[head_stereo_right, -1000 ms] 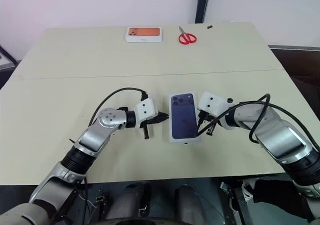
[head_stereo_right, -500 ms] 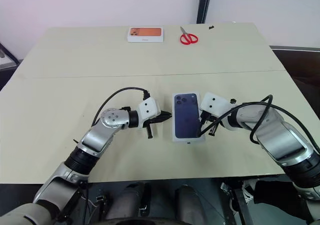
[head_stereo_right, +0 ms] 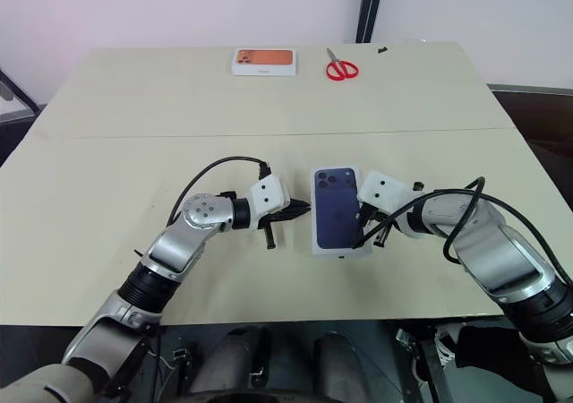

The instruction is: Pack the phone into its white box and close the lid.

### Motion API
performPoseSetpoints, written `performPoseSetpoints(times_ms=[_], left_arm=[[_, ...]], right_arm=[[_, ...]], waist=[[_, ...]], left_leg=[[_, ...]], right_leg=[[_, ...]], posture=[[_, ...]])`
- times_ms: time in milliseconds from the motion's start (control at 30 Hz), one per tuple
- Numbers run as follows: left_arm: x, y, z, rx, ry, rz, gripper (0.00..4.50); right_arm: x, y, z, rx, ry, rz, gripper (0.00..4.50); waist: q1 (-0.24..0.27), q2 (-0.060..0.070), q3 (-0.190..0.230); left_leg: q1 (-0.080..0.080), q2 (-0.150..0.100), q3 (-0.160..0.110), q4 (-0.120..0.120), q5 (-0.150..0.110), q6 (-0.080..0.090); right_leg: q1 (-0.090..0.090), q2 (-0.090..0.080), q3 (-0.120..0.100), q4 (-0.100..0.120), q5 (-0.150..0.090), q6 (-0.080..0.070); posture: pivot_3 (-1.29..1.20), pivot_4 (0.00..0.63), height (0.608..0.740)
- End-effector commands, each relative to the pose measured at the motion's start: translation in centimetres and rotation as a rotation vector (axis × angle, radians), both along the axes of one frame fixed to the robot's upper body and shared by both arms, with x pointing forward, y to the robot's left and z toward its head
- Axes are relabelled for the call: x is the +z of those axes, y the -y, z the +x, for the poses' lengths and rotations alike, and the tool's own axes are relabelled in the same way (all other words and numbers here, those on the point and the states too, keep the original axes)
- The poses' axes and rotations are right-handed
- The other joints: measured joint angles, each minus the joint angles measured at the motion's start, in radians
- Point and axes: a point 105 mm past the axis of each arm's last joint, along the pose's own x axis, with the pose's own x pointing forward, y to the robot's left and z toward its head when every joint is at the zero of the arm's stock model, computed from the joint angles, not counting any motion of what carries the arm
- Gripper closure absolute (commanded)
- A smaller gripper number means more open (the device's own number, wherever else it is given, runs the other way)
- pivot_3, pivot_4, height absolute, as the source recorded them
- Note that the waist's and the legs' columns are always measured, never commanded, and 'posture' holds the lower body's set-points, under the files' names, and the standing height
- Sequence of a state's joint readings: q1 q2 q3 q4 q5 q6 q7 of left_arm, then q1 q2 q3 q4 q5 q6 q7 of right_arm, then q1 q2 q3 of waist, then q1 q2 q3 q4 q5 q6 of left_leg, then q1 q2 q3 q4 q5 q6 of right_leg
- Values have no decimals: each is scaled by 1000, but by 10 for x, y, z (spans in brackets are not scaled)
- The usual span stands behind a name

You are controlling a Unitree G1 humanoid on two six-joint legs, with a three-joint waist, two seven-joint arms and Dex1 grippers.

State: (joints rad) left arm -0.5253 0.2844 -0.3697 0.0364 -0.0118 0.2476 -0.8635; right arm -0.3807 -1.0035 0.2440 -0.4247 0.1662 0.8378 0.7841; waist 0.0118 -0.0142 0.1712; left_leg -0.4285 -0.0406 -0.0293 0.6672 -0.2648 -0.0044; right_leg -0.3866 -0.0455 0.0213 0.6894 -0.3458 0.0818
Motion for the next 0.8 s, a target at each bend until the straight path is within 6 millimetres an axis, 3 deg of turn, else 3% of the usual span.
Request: performPoseSetpoints(times_ms=[33, 600, 800], left_arm=[[23, 13, -6, -52, 70, -67, 4260], [28, 15, -6, -50, 71, -101, 4260], [20, 13, -9, -59, 63, -64, 4260]], right_arm=[[4, -7, -3, 36, 13, 20, 4453], [5, -3, -4, 30, 9, 8, 4453], [6, -1, -4, 27, 9, 2, 4453]], waist=[[1, 0, 0], [1, 0, 0], [0, 0, 0]], left_leg=[[0, 0, 0, 0, 0, 0], [0, 0, 0, 0, 0, 0], [0, 0, 0, 0, 0, 0]], right_leg=[[0, 0, 0, 0, 0, 0], [0, 0, 0, 0, 0, 0], [0, 0, 0, 1, 0, 0]], posture=[[0, 150, 740], [0, 150, 740], [0, 150, 740]])
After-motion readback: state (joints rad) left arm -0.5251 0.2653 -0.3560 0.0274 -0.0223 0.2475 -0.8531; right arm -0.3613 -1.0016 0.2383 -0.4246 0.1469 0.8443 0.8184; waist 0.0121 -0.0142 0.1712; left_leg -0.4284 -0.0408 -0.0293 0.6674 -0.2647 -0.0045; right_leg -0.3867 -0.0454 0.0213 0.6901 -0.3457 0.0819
